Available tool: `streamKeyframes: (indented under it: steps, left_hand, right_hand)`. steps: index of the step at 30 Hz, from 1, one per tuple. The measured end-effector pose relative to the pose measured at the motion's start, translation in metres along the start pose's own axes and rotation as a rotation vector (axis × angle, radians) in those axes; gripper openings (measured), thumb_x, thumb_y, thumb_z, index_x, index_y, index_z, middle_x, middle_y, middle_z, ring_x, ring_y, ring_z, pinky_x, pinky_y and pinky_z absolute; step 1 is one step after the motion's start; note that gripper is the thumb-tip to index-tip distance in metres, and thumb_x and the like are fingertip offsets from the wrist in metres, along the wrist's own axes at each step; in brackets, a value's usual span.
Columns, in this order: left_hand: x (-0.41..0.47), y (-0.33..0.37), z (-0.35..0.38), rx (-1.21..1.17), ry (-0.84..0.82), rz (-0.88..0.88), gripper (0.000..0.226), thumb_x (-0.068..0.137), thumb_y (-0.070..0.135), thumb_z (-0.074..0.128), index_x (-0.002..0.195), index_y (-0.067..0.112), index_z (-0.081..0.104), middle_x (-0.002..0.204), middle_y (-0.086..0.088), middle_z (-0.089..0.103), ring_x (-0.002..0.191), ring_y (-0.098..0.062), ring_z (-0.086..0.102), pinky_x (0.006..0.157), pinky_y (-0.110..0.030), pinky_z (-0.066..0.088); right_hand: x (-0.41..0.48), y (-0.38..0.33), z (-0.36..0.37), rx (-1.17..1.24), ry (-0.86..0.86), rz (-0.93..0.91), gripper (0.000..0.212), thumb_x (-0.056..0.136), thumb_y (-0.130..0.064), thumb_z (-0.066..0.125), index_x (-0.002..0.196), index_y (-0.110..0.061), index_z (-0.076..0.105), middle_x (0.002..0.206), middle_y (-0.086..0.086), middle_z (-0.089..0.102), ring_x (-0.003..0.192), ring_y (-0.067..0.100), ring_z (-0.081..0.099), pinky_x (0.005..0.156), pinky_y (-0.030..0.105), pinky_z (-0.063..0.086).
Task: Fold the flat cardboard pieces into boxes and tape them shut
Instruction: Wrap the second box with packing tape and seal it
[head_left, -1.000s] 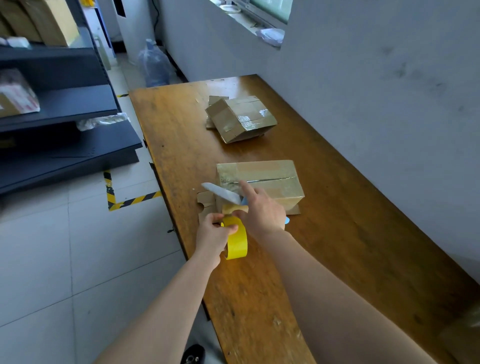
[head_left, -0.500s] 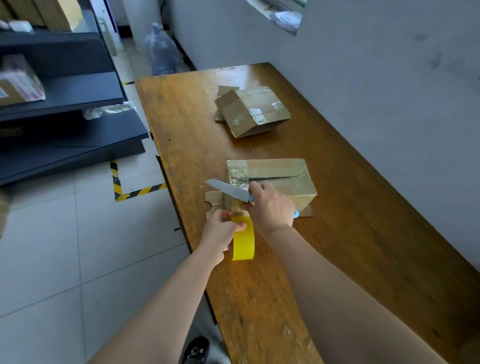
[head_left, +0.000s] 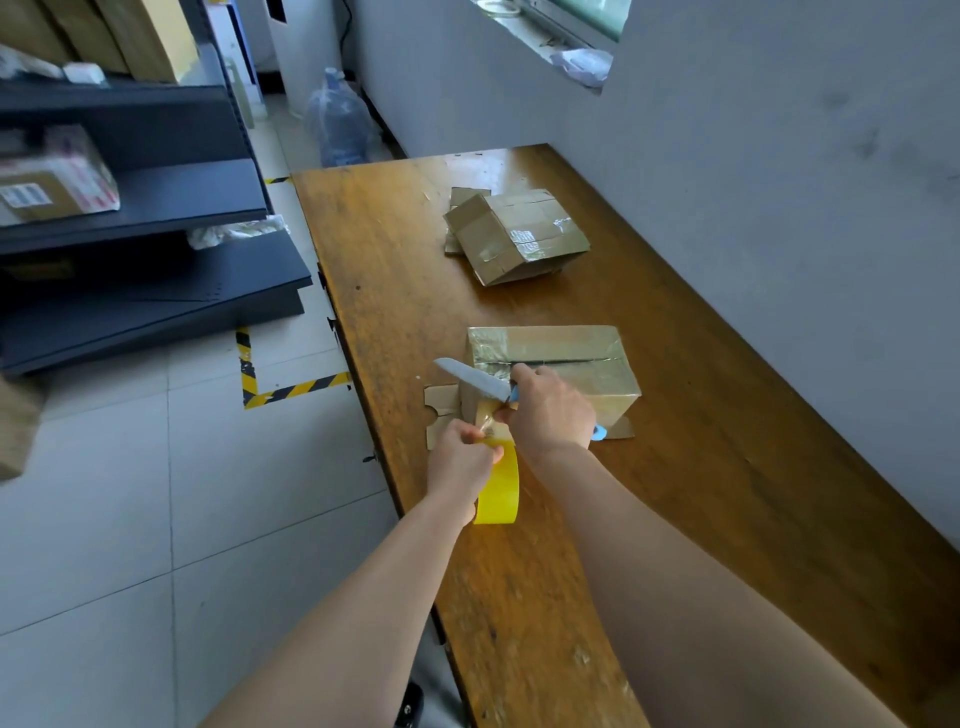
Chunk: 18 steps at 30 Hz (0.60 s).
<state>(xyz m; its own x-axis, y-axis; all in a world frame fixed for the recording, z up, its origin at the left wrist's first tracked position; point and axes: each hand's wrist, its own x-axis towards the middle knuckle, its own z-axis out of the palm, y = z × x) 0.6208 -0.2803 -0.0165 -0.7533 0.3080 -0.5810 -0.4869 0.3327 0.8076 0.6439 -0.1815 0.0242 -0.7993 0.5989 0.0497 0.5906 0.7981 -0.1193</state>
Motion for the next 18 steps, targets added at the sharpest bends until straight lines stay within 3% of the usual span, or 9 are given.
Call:
streamKeyframes:
  steps: [3,6,8,10,12,14,18]
  left_hand:
    - [-0.005,-0.002,-0.001,-0.046,0.013,-0.009,0.015,0.089,0.016,0.064,0.095,0.025,0.055,0.101,0.001,0.056,0.091,-0.018,0.052,0.073,-0.035,0.045]
    - [-0.007,-0.003,-0.003,-0.059,-0.004,-0.023,0.018,0.09,0.02,0.064,0.105,0.025,0.056,0.108,-0.004,0.058,0.1,-0.027,0.056,0.088,-0.047,0.051]
    - [-0.007,-0.003,-0.003,-0.044,0.011,-0.004,0.019,0.09,0.023,0.065,0.107,0.025,0.056,0.11,-0.003,0.059,0.1,-0.026,0.056,0.088,-0.045,0.051]
    - [-0.007,-0.005,-0.002,-0.035,0.027,-0.001,0.019,0.089,0.024,0.066,0.106,0.026,0.056,0.109,-0.002,0.058,0.099,-0.025,0.055,0.086,-0.043,0.051]
    - [-0.007,-0.007,-0.002,-0.044,0.032,-0.017,0.018,0.089,0.024,0.067,0.104,0.026,0.057,0.108,-0.003,0.058,0.099,-0.026,0.055,0.088,-0.045,0.051]
    - [-0.007,-0.007,-0.001,-0.064,0.041,-0.03,0.017,0.089,0.022,0.068,0.102,0.025,0.057,0.106,-0.004,0.059,0.095,-0.026,0.055,0.086,-0.044,0.051]
    - [-0.008,-0.006,0.0,-0.076,0.051,-0.03,0.015,0.088,0.02,0.069,0.096,0.026,0.056,0.104,-0.004,0.059,0.095,-0.027,0.057,0.089,-0.049,0.052]
  right_hand:
    - [0.0,0.003,-0.001,0.037,-0.011,-0.004,0.026,0.085,-0.033,0.071,0.105,-0.022,0.057,0.091,-0.003,0.055,0.076,0.02,0.053,0.055,0.028,0.04]
    - [-0.004,0.011,-0.004,0.149,-0.045,-0.048,0.053,0.084,-0.054,0.065,0.129,-0.028,0.053,0.106,-0.004,0.059,0.094,0.018,0.056,0.065,0.028,0.045]
    - [-0.013,0.017,-0.007,0.205,0.0,-0.1,0.057,0.087,-0.063,0.052,0.133,-0.03,0.052,0.106,-0.004,0.059,0.1,0.018,0.055,0.072,0.031,0.046]
    - [-0.025,0.025,-0.011,0.221,0.174,-0.194,0.032,0.092,-0.05,0.055,0.107,-0.023,0.067,0.092,-0.003,0.065,0.089,0.022,0.06,0.068,0.031,0.043]
    - [-0.035,0.037,-0.012,0.171,0.353,-0.254,0.019,0.089,-0.033,0.066,0.08,-0.017,0.069,0.075,-0.002,0.065,0.071,0.025,0.059,0.062,0.031,0.04]
    - [-0.043,0.047,-0.014,0.077,0.43,-0.289,0.019,0.085,-0.027,0.072,0.07,-0.016,0.067,0.067,-0.001,0.061,0.062,0.025,0.056,0.059,0.033,0.039]
    - [-0.048,0.059,-0.016,-0.054,0.429,-0.379,0.019,0.082,-0.02,0.075,0.068,-0.014,0.065,0.062,0.003,0.053,0.053,0.027,0.05,0.056,0.032,0.039]
